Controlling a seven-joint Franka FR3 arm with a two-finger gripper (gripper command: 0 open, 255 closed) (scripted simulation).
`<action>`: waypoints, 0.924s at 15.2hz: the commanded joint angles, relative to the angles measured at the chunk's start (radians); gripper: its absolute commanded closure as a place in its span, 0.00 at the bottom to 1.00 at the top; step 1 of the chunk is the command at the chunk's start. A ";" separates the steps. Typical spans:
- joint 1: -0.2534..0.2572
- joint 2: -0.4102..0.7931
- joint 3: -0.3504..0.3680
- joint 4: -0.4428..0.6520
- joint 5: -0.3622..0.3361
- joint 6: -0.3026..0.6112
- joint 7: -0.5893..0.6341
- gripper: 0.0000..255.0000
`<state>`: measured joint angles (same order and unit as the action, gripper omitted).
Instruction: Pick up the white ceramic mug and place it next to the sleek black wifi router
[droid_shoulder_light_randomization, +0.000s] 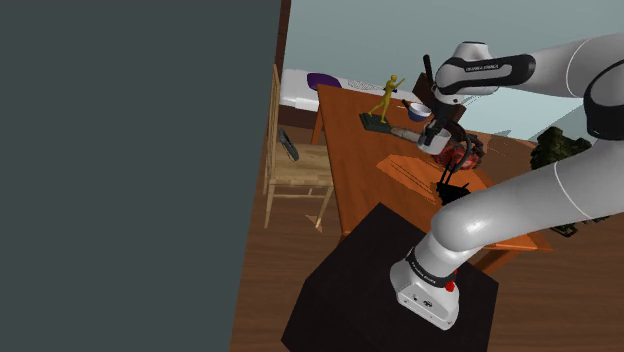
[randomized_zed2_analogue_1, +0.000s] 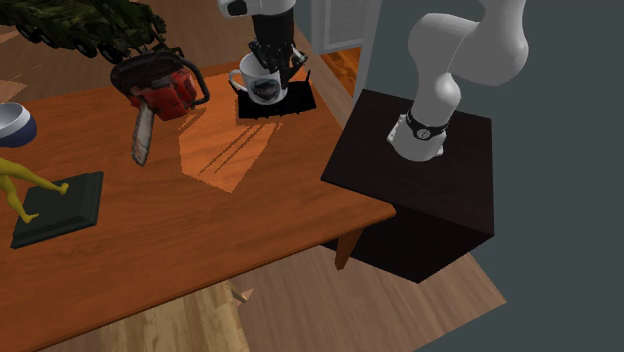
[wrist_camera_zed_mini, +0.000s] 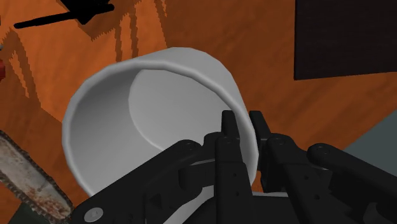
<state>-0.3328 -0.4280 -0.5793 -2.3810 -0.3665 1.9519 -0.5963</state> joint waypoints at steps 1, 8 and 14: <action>-0.009 -0.008 -0.009 -0.025 -0.012 0.019 -0.006 1.00; -0.008 0.036 -0.037 -0.087 -0.019 0.124 -0.002 1.00; -0.003 0.086 -0.064 -0.133 -0.019 0.219 -0.002 1.00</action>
<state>-0.3363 -0.3510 -0.6383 -2.5053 -0.3854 2.1523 -0.5987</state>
